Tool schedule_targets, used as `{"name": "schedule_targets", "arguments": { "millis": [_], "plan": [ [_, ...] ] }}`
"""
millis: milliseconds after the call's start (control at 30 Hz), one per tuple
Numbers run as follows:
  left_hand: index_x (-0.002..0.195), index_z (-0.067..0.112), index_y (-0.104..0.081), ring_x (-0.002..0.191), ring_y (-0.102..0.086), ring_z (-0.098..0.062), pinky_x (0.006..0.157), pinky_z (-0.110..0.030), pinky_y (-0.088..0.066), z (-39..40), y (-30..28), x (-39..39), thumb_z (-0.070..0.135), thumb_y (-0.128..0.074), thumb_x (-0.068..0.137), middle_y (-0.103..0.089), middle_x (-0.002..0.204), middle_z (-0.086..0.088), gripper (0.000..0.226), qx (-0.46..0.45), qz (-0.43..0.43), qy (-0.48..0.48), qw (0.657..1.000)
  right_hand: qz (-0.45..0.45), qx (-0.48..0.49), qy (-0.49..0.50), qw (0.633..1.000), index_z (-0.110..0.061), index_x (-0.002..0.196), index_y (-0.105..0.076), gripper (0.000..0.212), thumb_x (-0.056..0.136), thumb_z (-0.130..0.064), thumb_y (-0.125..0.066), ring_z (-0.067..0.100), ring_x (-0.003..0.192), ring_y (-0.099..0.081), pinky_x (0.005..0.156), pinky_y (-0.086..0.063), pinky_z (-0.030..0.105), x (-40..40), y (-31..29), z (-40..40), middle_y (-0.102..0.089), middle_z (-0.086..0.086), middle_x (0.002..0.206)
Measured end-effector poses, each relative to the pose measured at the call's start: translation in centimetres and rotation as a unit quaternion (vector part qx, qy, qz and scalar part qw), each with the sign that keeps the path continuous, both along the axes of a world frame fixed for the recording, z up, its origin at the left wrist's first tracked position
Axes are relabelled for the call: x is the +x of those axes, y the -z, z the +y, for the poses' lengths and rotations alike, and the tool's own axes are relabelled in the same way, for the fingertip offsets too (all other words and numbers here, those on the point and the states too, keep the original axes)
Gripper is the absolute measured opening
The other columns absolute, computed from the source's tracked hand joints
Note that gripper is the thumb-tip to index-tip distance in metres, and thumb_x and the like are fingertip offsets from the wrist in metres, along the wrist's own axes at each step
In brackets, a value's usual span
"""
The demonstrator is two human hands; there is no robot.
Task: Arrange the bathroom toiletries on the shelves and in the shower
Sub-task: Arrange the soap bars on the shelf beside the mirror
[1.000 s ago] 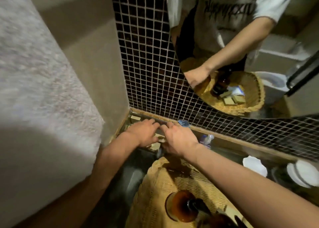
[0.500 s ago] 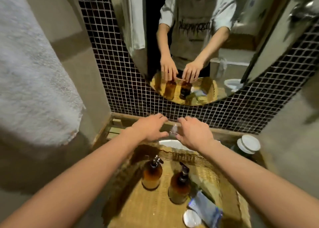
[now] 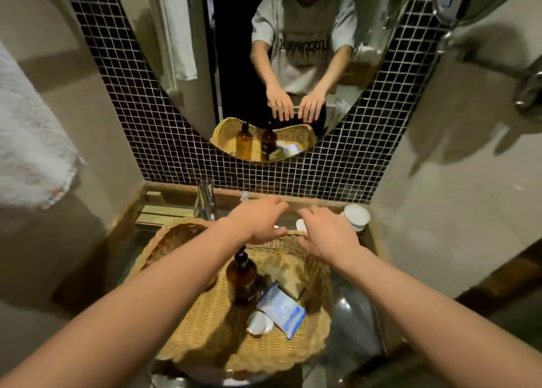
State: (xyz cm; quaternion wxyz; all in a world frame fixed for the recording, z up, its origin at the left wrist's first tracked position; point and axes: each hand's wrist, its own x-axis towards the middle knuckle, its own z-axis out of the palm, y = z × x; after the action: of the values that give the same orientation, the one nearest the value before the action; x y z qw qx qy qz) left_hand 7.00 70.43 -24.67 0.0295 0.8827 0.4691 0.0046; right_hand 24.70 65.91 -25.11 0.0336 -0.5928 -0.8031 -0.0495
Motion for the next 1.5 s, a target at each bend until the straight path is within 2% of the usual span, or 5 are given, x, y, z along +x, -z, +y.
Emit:
{"name": "schedule_targets", "arguments": {
  "millis": [567,867,1100,1333,1500],
  "plan": [
    [0.14,0.024,-0.045,0.121,-0.051,-0.02,0.095,-0.046,-0.048,5.6,2.3,-1.1,0.047,-0.054,0.092,-0.049,0.136,0.001,0.053,-0.047,0.049,0.01,0.998,0.032,-0.08,0.008,0.996,-0.022,0.123,-0.053,0.044,0.085,-0.042,-0.062,0.025,0.105,-0.058,0.077,-0.051,0.04,-0.8,5.4,3.8,-0.059,0.003,0.115],
    [0.137,0.019,-0.046,0.118,-0.053,-0.024,0.09,-0.04,-0.049,8.8,7.3,-1.1,0.043,-0.056,0.091,-0.049,0.133,-0.003,0.052,-0.089,0.057,0.083,0.991,0.028,-0.111,0.033,0.993,-0.019,0.121,-0.053,0.039,0.087,-0.038,-0.058,0.025,0.102,-0.057,0.075,-0.051,0.04,-1.9,8.3,5.8,-0.058,0.004,0.113],
    [0.134,0.025,-0.052,0.118,-0.054,-0.022,0.093,-0.04,-0.048,9.1,11.0,-1.0,0.042,-0.061,0.089,-0.056,0.13,0.0,0.048,-0.173,0.06,0.13,0.974,0.034,-0.167,0.05,0.984,-0.019,0.124,-0.055,0.044,0.084,-0.035,-0.064,0.025,0.111,-0.058,0.087,-0.047,0.037,-1.9,11.3,5.2,-0.061,0.005,0.123],
    [0.13,0.029,-0.056,0.115,-0.057,-0.023,0.092,-0.04,-0.049,10.0,12.1,-0.7,0.039,-0.065,0.087,-0.062,0.128,0.001,0.045,-0.223,0.102,0.149,0.958,0.021,-0.249,0.05,0.967,-0.019,0.125,-0.054,0.043,0.085,-0.029,-0.064,0.03,0.101,-0.062,0.079,-0.051,0.04,-3.1,13.1,5.9,-0.062,0.006,0.115],
    [0.132,0.029,-0.054,0.113,-0.057,-0.023,0.085,-0.035,-0.047,10.5,13.1,0.6,0.041,-0.071,0.085,-0.061,0.127,0.001,0.052,-0.275,0.169,0.151,0.934,-0.016,-0.337,0.053,0.94,-0.017,0.099,-0.063,0.025,0.077,-0.023,-0.073,0.022,0.077,-0.06,0.061,-0.049,0.034,-3.0,14.0,6.8,-0.059,0.001,0.087]
  ]
}}
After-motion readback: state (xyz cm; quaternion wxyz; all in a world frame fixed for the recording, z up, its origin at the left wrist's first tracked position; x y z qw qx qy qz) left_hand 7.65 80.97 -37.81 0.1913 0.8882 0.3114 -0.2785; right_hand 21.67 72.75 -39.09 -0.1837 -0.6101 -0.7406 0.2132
